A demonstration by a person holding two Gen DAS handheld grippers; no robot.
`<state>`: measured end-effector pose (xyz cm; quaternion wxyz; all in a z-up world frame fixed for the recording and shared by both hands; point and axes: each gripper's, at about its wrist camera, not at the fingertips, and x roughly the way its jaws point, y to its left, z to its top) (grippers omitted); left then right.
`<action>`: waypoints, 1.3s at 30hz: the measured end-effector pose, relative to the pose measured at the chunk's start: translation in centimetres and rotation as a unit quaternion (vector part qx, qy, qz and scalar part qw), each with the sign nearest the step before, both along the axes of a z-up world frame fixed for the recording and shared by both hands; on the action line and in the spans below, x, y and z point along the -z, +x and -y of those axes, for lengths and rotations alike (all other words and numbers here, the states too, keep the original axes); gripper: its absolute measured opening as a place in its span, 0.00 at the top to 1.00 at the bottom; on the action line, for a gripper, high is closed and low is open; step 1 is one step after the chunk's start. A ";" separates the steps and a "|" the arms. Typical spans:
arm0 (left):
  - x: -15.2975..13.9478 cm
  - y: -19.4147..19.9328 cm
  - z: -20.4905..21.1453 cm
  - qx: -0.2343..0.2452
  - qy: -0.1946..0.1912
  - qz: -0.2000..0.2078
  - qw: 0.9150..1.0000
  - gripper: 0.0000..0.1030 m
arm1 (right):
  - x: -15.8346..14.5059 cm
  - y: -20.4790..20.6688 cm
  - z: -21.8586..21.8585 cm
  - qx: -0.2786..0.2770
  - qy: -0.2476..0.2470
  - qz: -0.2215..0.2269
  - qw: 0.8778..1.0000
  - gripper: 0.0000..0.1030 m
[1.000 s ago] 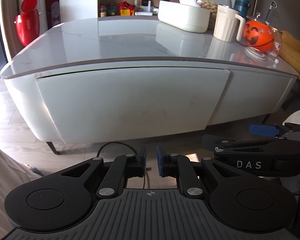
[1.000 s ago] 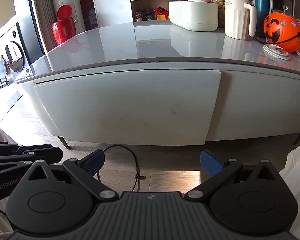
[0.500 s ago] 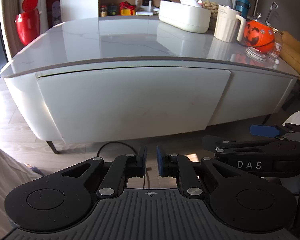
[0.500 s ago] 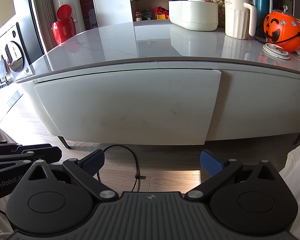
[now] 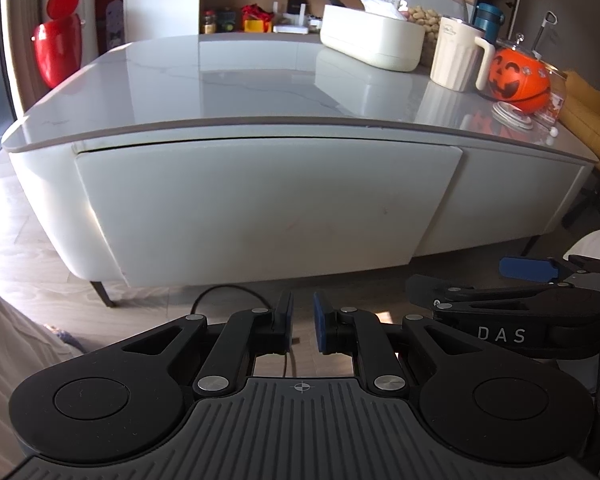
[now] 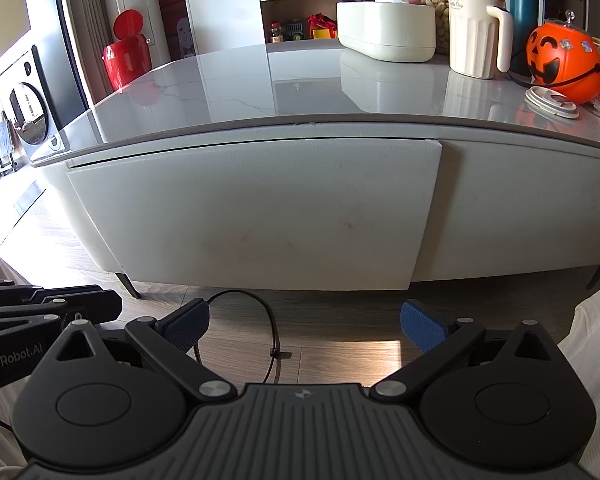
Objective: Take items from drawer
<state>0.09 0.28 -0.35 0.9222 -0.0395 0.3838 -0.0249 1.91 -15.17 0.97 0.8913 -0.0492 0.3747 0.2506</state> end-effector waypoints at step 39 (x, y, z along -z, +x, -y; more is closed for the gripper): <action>-0.8 9.1 -19.9 -0.088 -0.025 0.074 0.993 0.84 | -0.8 15.3 0.4 -0.094 -0.062 0.019 0.993 0.00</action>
